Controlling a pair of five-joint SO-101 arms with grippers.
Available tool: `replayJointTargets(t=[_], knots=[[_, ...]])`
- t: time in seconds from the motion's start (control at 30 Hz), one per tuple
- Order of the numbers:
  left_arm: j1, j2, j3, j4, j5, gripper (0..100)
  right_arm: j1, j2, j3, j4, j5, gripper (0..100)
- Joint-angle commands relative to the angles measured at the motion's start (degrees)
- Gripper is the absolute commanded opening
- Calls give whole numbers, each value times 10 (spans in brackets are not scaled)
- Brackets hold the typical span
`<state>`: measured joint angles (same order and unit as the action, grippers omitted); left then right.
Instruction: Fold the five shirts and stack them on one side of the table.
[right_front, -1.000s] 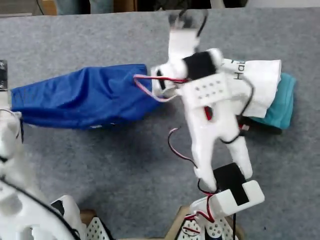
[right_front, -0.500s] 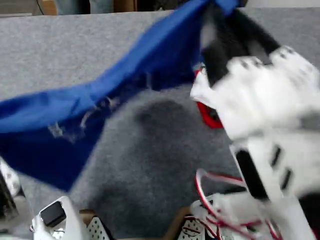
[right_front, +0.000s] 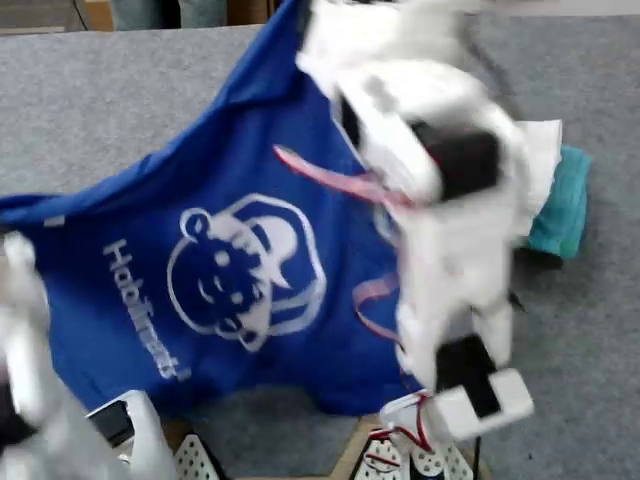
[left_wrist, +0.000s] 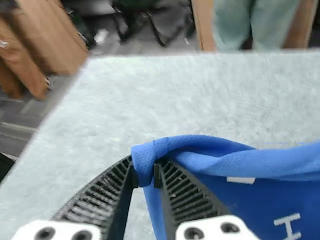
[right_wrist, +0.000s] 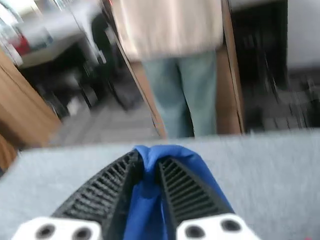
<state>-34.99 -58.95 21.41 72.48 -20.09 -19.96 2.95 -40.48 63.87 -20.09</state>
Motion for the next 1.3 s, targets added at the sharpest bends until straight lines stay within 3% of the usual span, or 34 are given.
replayJointTargets(t=[0.0,0.1,0.2,0.47,0.67,0.8,1.0,1.1,1.27], knots=[[29,53,129,-295,-7,29,6,79,54,-154,-4,13],[34,152,113,-408,-6,29,6,151,13,-206,-16,13],[30,268,22,-403,-5,29,7,204,-80,-197,-33,13],[33,445,-172,-229,-5,29,-1,327,-258,-32,-28,13],[29,458,-152,-104,-10,29,-2,353,-347,211,-25,14],[34,458,-85,-44,-47,29,-4,353,-390,367,35,14],[11,458,73,-104,-89,29,-8,266,-229,375,74,13],[-7,463,93,-147,-91,29,-29,169,-65,374,99,13],[-27,462,87,-124,-136,29,-32,48,141,368,118,13]])
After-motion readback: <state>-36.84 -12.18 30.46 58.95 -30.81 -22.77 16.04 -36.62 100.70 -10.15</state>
